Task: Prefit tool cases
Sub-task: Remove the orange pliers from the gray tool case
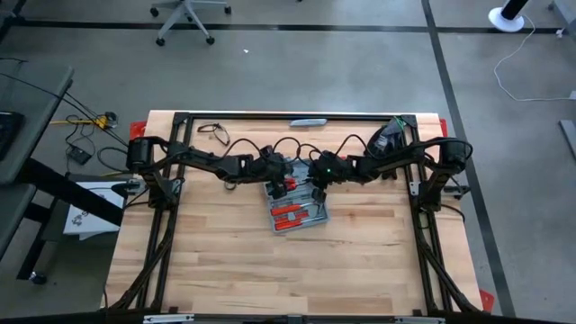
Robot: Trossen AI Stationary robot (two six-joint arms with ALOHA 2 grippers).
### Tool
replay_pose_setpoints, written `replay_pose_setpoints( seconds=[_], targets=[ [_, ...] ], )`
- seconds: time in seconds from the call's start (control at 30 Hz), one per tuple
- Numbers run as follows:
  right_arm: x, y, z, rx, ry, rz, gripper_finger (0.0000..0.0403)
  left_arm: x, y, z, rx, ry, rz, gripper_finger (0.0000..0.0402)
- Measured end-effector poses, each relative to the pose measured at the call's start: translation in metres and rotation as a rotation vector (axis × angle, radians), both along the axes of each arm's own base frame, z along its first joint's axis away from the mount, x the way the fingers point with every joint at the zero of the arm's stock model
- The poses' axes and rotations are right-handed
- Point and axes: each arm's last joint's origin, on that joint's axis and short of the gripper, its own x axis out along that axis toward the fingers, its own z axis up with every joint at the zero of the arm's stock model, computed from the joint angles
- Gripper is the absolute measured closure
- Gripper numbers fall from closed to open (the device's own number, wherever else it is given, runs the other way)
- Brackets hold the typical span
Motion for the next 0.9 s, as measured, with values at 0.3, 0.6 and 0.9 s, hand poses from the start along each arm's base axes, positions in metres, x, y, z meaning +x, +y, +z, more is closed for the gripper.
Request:
replay_pose_setpoints(
  seconds=[0.3,0.6,0.9],
  targets=[
    [-0.0001,0.0003,-0.0002,0.027,-0.004,0.023,0.0347,-0.0021,-0.0014,-0.0026,-0.066,0.010,0.024,0.0375],
    [0.0000,0.0002,-0.0002,0.025,-0.005,0.022,0.0347,-0.0044,-0.0037,-0.0055,-0.117,0.046,-0.020,0.0375],
    [-0.0025,0.0011,-0.0025,0.044,0.032,0.027,0.0347,-0.0050,-0.0039,-0.0061,-0.124,0.054,-0.024,0.0375]
  ],
)
